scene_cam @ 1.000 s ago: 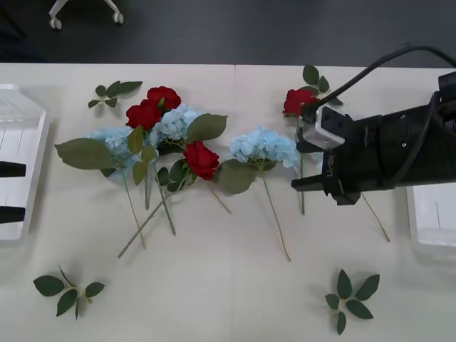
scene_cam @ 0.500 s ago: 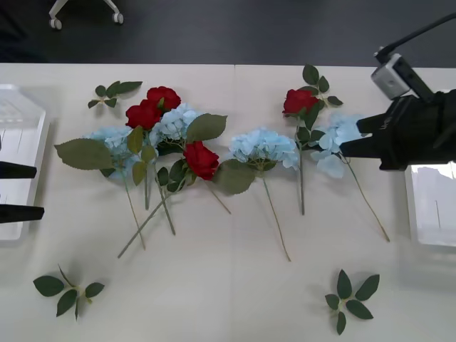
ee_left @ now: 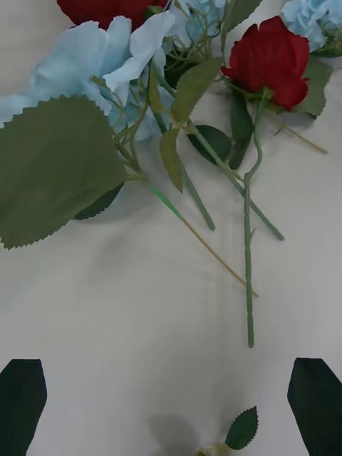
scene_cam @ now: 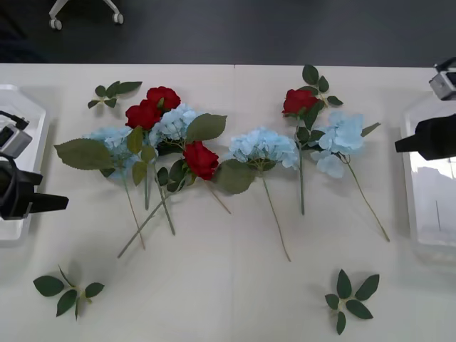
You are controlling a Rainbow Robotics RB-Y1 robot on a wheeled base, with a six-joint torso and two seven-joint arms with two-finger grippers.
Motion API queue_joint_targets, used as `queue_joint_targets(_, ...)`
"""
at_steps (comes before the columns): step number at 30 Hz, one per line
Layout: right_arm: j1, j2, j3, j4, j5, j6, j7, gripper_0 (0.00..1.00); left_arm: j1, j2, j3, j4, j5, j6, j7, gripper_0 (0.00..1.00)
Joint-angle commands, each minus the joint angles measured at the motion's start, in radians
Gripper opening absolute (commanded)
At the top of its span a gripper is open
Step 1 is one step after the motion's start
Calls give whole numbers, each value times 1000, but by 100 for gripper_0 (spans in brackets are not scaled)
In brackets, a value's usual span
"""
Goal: Put the red flowers into the right box and the blue flowers into the left box
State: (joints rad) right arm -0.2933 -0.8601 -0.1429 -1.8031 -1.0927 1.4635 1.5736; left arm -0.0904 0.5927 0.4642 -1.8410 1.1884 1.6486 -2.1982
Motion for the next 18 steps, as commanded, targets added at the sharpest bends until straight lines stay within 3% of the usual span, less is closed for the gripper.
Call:
queue_joint_targets(1,-23,7,103,48,4,-72,-7,59,14,-40,24,-67,-92,-6,227,100)
queue_joint_targets(11,-23,128,281,182,112,-275,-12,59,14,-151,1,-124,-283,-15,466,100)
queue_joint_targets(18,-21,219,321,271,247,-330,-32,59,14,-205,-85,-155,-392,-76,607,100)
